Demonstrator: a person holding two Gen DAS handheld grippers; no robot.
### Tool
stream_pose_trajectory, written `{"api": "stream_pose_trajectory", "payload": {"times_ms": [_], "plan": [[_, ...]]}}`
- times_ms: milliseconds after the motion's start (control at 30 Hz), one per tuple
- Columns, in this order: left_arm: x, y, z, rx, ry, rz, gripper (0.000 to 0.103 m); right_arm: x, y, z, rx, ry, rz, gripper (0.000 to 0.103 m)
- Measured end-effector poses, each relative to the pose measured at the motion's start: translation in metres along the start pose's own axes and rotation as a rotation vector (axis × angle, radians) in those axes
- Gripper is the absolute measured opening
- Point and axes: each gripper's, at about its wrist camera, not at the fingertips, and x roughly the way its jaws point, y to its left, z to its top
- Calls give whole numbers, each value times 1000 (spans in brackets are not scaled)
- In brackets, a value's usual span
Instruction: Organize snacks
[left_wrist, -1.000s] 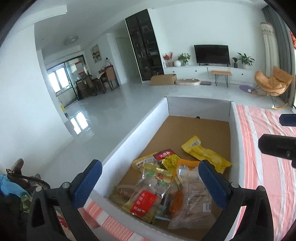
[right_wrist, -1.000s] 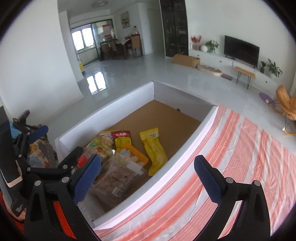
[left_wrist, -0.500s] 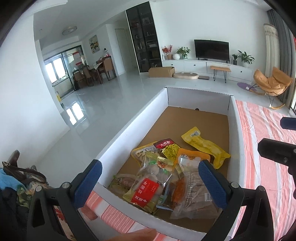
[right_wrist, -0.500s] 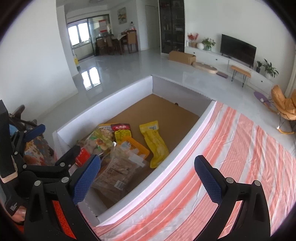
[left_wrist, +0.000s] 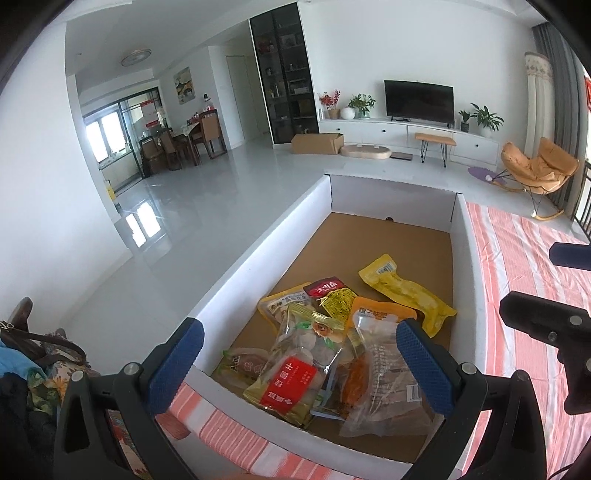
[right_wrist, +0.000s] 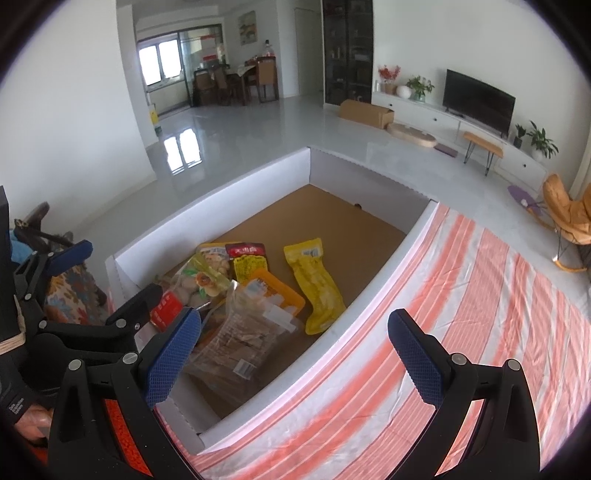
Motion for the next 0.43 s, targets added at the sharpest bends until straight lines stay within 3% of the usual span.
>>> {"api": "stream_pose_trajectory", "payload": {"times_ms": [433], "plan": [[2, 2, 1, 1, -6, 23, 103, 5, 3, 0, 1, 4, 7, 102]]}}
